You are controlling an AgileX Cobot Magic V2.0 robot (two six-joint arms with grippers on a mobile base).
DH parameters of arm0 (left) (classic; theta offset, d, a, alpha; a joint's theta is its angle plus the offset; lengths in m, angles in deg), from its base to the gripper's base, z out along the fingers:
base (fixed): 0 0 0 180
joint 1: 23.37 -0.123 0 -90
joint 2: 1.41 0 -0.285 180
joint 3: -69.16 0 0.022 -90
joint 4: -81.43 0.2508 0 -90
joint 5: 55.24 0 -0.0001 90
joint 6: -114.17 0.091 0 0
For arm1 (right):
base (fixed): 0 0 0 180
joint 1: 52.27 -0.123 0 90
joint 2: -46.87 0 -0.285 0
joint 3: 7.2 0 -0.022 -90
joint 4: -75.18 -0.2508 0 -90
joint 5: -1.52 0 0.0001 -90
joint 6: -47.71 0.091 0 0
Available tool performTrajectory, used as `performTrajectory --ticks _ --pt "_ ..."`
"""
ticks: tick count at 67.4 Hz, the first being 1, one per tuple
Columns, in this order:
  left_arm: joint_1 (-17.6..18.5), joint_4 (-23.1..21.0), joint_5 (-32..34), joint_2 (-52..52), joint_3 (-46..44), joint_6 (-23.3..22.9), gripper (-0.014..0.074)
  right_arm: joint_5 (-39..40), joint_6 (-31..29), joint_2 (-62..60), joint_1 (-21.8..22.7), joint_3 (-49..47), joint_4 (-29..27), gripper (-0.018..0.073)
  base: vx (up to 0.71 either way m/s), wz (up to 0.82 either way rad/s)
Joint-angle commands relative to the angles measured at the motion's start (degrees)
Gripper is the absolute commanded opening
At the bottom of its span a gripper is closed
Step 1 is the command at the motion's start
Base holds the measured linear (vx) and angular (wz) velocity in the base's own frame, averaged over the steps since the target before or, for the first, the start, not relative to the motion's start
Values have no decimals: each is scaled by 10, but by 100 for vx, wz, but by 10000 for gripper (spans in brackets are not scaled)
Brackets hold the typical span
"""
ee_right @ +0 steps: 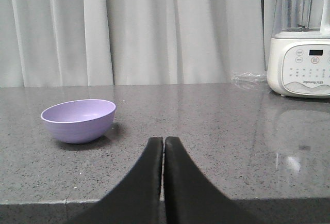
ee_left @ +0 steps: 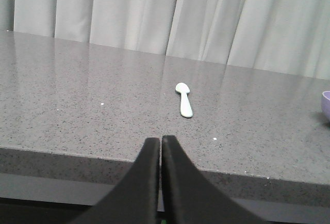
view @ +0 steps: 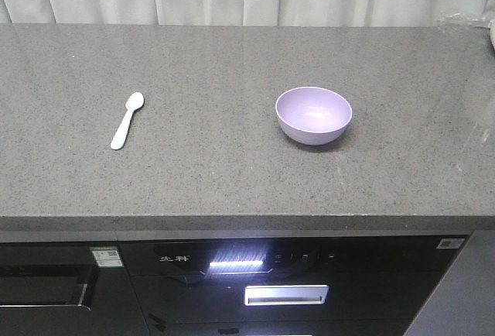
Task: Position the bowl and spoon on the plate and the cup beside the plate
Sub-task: 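Close in on the counter and stop the base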
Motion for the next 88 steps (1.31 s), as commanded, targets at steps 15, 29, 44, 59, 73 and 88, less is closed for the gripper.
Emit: performTrajectory --ticks 15,29,44,59,73,88 --pt "0 -5 46 8 12 0 -6 44 -3 -5 -1 4 3 -4 5 1" --pt "0 -5 46 8 12 0 -6 44 -3 -5 -1 4 3 -4 4 1" --pt "0 -5 46 8 12 0 -6 44 -3 -5 -1 4 3 -4 4 0" --pt "0 -5 46 8 12 0 -6 44 -3 -5 -1 4 3 -4 4 0" --pt "0 -5 46 8 12 0 -6 44 -3 -5 -1 4 3 -4 3 0" --pt "0 -5 46 8 12 0 -6 44 -3 -5 -1 4 3 -4 3 0"
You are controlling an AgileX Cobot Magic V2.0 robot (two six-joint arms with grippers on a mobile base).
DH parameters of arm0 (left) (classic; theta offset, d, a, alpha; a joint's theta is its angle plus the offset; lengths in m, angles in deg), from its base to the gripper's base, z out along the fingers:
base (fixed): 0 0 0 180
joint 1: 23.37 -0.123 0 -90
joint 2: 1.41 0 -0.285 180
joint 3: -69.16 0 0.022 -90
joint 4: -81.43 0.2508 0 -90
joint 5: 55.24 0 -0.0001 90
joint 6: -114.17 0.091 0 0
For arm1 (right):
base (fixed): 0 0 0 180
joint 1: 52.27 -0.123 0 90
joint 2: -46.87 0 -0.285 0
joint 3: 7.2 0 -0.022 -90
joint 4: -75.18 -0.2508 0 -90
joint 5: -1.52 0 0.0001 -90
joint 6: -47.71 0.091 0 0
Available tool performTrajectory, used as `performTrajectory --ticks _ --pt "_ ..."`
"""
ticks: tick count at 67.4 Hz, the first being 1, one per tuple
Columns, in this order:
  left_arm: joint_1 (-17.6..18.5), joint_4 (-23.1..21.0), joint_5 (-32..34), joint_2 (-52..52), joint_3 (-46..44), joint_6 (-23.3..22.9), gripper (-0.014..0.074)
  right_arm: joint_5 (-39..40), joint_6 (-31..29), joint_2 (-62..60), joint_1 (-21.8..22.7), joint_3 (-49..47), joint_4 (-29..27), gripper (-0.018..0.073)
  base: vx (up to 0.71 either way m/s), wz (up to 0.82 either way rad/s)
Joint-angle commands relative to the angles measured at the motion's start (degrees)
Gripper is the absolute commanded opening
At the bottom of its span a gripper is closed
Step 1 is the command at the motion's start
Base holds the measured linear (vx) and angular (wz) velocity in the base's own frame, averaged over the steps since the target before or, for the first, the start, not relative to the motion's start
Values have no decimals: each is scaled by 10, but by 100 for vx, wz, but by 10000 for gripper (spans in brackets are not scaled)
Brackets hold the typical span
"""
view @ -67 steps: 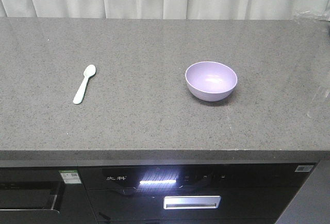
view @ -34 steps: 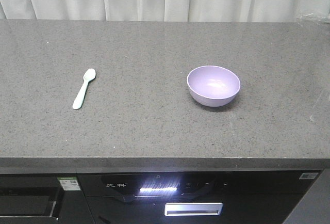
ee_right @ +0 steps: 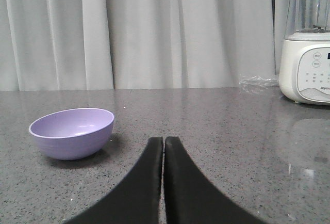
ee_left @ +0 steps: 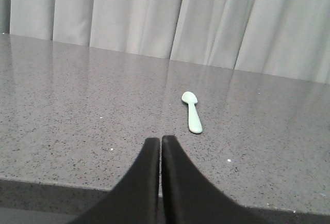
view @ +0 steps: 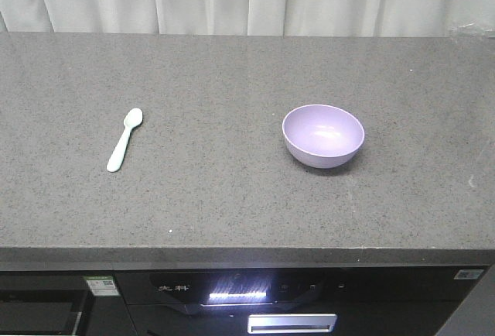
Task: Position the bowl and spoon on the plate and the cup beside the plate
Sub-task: 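Close in on the counter and stop the base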
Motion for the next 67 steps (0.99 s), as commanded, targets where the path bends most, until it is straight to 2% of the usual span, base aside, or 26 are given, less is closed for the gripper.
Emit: performTrajectory --ticks 1,67 --pt "0 -5 46 8 12 0 -6 44 -3 -5 -1 4 3 -4 4 0" --pt "0 -5 46 8 12 0 -6 44 -3 -5 -1 4 3 -4 4 0"
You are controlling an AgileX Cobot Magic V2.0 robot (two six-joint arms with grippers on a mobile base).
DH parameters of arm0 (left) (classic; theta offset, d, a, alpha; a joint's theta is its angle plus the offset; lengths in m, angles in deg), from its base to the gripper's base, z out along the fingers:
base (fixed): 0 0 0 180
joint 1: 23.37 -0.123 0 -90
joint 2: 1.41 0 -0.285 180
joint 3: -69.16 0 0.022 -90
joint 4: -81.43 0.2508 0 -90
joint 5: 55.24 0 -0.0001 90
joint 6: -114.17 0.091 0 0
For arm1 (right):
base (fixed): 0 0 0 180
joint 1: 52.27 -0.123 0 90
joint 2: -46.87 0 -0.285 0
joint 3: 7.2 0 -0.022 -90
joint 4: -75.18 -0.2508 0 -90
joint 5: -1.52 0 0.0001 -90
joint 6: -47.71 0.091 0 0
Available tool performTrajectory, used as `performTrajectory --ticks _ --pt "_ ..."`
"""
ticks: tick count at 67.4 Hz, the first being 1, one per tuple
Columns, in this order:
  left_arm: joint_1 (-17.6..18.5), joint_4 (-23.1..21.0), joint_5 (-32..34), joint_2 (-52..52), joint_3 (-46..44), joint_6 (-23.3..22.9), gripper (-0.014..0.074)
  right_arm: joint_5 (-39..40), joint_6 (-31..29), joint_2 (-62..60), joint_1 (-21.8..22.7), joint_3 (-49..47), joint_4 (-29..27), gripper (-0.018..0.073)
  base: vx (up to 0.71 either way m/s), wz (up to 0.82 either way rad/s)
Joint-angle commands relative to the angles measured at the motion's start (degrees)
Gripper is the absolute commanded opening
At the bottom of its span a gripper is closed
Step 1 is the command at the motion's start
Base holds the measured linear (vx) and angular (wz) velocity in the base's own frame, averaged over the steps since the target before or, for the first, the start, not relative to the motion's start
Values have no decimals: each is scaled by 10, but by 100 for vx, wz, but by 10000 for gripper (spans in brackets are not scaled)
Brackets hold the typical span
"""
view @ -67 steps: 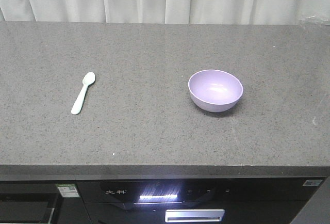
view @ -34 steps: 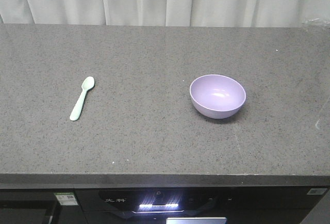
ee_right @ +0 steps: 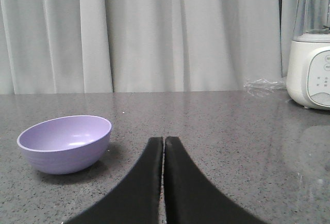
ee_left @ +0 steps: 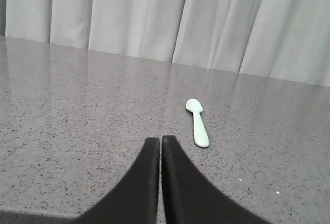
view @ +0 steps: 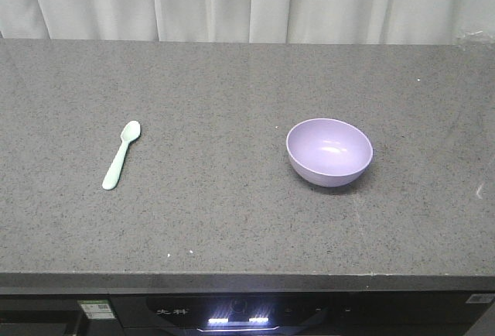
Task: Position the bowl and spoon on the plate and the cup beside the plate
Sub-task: 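Close in on the counter and stop the base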
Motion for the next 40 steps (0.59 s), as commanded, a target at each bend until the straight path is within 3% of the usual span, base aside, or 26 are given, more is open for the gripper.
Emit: performTrajectory --ticks 1,40 --pt "0 -5 46 8 12 0 -6 44 -3 -5 -1 4 3 -4 3 0" --pt "0 -5 46 8 12 0 -6 44 -3 -5 -1 4 3 -4 2 0"
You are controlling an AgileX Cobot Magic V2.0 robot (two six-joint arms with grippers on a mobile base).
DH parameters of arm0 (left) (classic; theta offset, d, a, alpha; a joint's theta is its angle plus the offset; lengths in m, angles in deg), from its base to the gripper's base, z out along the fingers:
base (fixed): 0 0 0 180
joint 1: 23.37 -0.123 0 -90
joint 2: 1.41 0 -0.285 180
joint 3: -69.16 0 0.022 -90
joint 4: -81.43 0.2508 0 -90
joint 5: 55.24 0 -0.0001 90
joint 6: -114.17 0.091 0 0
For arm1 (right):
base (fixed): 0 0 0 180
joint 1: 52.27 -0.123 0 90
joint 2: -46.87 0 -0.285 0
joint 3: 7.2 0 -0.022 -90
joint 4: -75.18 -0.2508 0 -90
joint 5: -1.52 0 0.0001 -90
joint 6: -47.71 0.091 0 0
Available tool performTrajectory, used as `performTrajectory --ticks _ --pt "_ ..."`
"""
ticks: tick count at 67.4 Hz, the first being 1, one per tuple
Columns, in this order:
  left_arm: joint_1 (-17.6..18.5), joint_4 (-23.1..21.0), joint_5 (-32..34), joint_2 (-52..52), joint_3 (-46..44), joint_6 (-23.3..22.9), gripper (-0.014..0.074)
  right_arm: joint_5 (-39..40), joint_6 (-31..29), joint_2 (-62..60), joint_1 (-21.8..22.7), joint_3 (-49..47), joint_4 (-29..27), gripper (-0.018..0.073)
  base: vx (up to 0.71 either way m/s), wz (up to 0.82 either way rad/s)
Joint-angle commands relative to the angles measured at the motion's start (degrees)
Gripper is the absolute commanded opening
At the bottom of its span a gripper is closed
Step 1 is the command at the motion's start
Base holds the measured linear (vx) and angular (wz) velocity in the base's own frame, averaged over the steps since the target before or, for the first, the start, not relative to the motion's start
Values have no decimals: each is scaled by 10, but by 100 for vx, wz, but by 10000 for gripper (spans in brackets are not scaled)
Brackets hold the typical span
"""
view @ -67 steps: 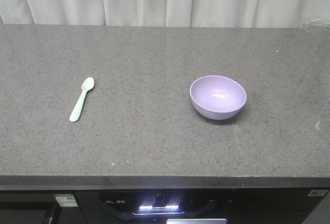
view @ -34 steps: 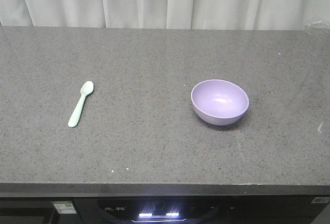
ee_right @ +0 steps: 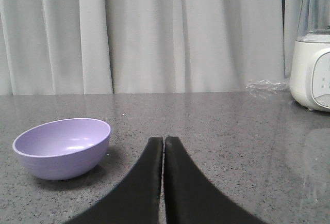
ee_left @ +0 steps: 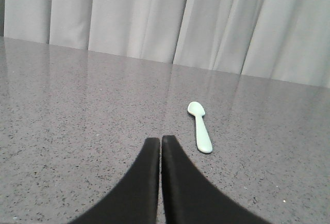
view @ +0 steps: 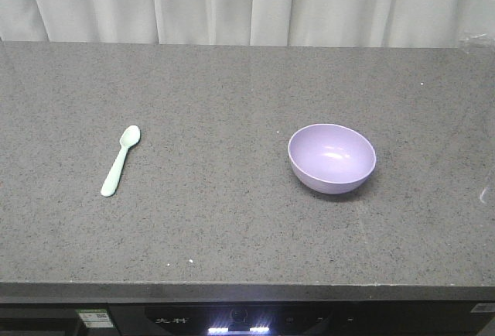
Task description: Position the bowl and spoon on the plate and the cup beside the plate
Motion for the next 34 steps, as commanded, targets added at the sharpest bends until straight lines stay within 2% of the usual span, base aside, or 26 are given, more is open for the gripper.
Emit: performTrajectory --ticks 1,34 --pt "0 -5 46 8 12 0 -6 44 -3 -5 -1 4 3 -4 2 0" --pt "0 -5 46 8 12 0 -6 44 -3 -5 -1 4 3 -4 2 0"
